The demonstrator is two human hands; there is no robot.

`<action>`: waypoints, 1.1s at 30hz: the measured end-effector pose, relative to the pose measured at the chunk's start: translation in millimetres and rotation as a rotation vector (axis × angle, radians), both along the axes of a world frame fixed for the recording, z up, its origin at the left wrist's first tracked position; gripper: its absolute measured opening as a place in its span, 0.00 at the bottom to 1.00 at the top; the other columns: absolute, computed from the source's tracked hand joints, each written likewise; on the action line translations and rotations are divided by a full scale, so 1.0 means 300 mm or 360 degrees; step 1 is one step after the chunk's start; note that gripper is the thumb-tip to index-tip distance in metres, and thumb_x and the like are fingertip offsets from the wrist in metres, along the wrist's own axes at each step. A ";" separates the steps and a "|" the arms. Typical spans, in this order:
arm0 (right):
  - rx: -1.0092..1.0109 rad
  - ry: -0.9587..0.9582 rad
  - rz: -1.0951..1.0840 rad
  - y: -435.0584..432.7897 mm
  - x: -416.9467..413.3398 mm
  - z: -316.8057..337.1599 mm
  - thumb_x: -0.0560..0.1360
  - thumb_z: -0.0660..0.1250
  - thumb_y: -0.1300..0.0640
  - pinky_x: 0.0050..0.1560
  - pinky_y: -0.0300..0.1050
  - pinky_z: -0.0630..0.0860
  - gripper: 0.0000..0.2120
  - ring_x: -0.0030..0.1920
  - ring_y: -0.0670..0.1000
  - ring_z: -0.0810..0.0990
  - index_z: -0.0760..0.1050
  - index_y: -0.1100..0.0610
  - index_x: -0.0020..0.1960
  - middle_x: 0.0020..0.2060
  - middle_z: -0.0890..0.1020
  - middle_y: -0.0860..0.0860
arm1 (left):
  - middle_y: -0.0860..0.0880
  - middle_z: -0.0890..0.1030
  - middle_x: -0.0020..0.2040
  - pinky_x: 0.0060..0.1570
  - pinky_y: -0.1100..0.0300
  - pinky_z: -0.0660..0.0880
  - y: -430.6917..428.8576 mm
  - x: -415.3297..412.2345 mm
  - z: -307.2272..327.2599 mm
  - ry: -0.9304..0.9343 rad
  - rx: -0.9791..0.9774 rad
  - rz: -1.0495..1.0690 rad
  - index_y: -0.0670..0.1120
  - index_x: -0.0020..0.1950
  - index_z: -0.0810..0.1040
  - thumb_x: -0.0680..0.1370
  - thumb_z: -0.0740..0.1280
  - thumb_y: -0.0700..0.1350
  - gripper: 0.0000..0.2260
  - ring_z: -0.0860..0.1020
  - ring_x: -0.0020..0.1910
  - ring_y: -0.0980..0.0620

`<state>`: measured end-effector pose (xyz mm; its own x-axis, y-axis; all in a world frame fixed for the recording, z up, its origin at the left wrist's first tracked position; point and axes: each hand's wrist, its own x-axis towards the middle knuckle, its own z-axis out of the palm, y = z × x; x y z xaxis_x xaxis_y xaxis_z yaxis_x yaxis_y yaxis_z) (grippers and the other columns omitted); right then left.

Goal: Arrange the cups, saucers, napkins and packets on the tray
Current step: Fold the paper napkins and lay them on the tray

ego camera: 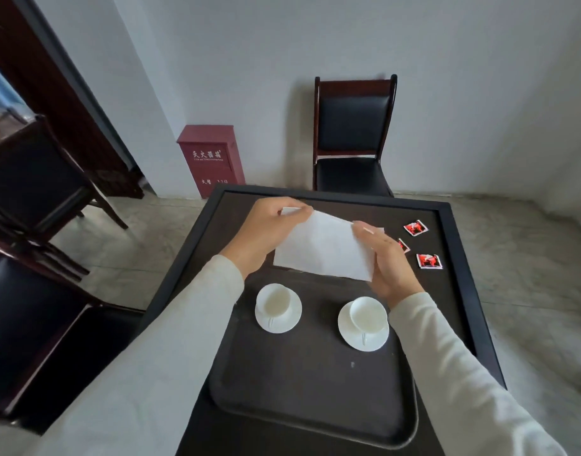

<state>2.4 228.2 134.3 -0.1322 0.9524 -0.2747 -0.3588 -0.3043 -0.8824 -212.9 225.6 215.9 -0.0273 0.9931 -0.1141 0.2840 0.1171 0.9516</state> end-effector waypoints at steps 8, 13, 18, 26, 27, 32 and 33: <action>-0.0219 -0.0011 -0.0111 -0.198 -0.041 -0.065 0.75 0.75 0.55 0.42 0.45 0.81 0.13 0.45 0.54 0.86 0.84 0.63 0.56 0.48 0.86 0.57 | 0.47 0.86 0.52 0.54 0.49 0.81 -0.222 -0.097 -0.164 -0.0456 -0.0332 0.0195 0.49 0.51 0.87 0.77 0.74 0.51 0.08 0.83 0.56 0.45; -0.0365 -0.0257 -0.0164 -0.264 -0.101 -0.197 0.73 0.77 0.52 0.54 0.59 0.83 0.14 0.51 0.61 0.86 0.84 0.63 0.50 0.51 0.86 0.61 | 0.44 0.85 0.58 0.48 0.49 0.84 -0.353 -0.154 -0.349 -0.0749 -0.0730 0.0338 0.45 0.60 0.83 0.77 0.75 0.47 0.14 0.83 0.58 0.44; -0.0456 -0.0349 -0.0095 -0.320 -0.170 -0.335 0.76 0.75 0.51 0.52 0.55 0.82 0.18 0.50 0.56 0.85 0.81 0.67 0.53 0.52 0.86 0.55 | 0.49 0.87 0.52 0.45 0.56 0.83 -0.432 -0.258 -0.490 -0.0700 -0.0786 0.0399 0.49 0.54 0.86 0.78 0.74 0.45 0.06 0.84 0.55 0.48; -0.0716 -0.0504 -0.0005 -0.403 -0.306 -0.522 0.80 0.69 0.58 0.59 0.60 0.81 0.08 0.56 0.60 0.83 0.83 0.61 0.56 0.56 0.84 0.60 | 0.47 0.86 0.51 0.38 0.60 0.82 -0.484 -0.378 -0.661 -0.0556 -0.0880 0.0599 0.47 0.53 0.85 0.78 0.72 0.41 0.05 0.84 0.51 0.48; -0.0763 -0.0497 -0.0001 -0.411 -0.319 -0.541 0.79 0.70 0.60 0.60 0.59 0.81 0.09 0.58 0.61 0.83 0.82 0.62 0.58 0.57 0.84 0.60 | 0.47 0.86 0.51 0.37 0.60 0.82 -0.489 -0.391 -0.680 -0.0546 -0.0899 0.0626 0.48 0.52 0.85 0.79 0.72 0.41 0.05 0.84 0.51 0.49; -0.0886 -0.0565 -0.0045 -0.437 -0.372 -0.624 0.77 0.69 0.69 0.58 0.54 0.81 0.18 0.58 0.60 0.82 0.76 0.62 0.66 0.58 0.82 0.58 | 0.49 0.86 0.50 0.35 0.62 0.81 -0.492 -0.451 -0.780 -0.0490 -0.1015 0.0610 0.49 0.53 0.84 0.78 0.70 0.37 0.08 0.84 0.49 0.51; -0.0893 -0.0611 -0.0042 -0.438 -0.381 -0.640 0.76 0.69 0.70 0.59 0.55 0.81 0.19 0.58 0.60 0.82 0.75 0.62 0.66 0.57 0.82 0.58 | 0.50 0.86 0.50 0.34 0.63 0.81 -0.491 -0.459 -0.797 -0.0454 -0.1034 0.0595 0.49 0.54 0.83 0.78 0.69 0.36 0.10 0.84 0.48 0.52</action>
<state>-111.8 96.8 -57.7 0.0946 0.6537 -0.7508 -0.0650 -0.7485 -0.6599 -350.6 78.3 -23.3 -0.2279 0.6565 -0.7191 -0.1276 0.7120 0.6904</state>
